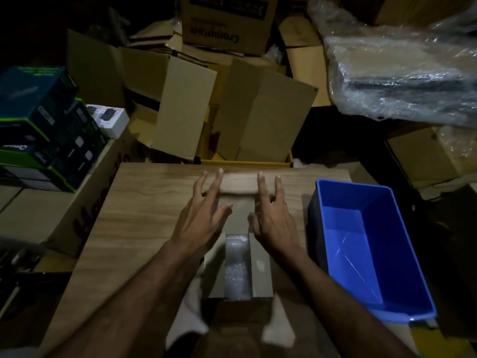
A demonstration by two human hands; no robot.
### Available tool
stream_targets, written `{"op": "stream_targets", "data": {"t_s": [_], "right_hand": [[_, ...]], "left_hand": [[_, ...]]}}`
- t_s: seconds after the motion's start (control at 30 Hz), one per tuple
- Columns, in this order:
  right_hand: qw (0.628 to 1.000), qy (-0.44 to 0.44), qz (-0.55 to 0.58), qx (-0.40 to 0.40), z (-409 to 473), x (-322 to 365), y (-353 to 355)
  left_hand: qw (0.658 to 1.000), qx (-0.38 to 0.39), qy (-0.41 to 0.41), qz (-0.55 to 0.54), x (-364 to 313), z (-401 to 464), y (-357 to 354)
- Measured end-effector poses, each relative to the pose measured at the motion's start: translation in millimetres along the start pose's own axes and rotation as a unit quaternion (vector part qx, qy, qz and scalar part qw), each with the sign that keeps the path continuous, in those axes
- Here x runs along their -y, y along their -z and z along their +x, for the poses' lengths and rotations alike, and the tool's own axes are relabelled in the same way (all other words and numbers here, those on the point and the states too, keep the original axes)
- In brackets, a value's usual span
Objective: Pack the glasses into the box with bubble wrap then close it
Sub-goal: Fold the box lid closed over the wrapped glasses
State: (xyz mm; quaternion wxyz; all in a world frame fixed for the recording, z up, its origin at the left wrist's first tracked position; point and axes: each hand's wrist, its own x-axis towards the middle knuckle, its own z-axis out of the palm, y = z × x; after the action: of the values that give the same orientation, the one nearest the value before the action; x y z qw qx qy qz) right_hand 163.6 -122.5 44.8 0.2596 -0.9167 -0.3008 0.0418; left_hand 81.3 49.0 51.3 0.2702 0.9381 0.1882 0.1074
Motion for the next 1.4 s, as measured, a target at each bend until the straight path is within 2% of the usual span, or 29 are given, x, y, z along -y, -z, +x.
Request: {"op": "stream_targets", "data": {"t_s": [0.17, 0.37, 0.5, 0.7, 0.93, 1.1, 1.17, 1.4], "right_hand": [[0.997, 0.037, -0.048, -0.039, -41.8, 10.1, 6.1], [0.996, 0.031, -0.085, -0.027, -98.2, 9.7, -5.5], [0.996, 0.053, -0.067, -0.029, -130.6, 1.3, -17.5], [0.996, 0.079, -0.042, -0.01, -157.1, -22.8, -42.6], [0.998, 0.055, -0.013, 0.011, -168.1, -41.0, -64.3], [0.994, 0.081, -0.069, 0.015, -174.1, -44.1, -66.2], [0.99, 0.107, -0.092, 0.01, -177.2, -47.7, -69.6], [0.986, 0.137, -0.097, 0.019, -174.0, -59.9, -89.7]], "left_hand": [[0.996, 0.004, -0.079, 0.033, 4.4, -40.0, 9.0], [0.991, 0.018, -0.124, 0.045, 12.5, -88.6, 7.0], [0.986, 0.013, -0.163, 0.037, 23.9, -116.4, -4.4], [0.992, 0.017, -0.126, 0.002, 34.0, -151.2, -30.7], [0.995, 0.022, -0.091, 0.034, 44.9, -174.1, -61.3], [0.991, 0.001, -0.113, 0.076, 48.5, -183.1, -70.9], [0.987, 0.015, -0.114, 0.109, 53.0, -189.7, -75.6], [0.982, 0.033, -0.14, 0.126, 60.7, -194.0, -88.5]]}}
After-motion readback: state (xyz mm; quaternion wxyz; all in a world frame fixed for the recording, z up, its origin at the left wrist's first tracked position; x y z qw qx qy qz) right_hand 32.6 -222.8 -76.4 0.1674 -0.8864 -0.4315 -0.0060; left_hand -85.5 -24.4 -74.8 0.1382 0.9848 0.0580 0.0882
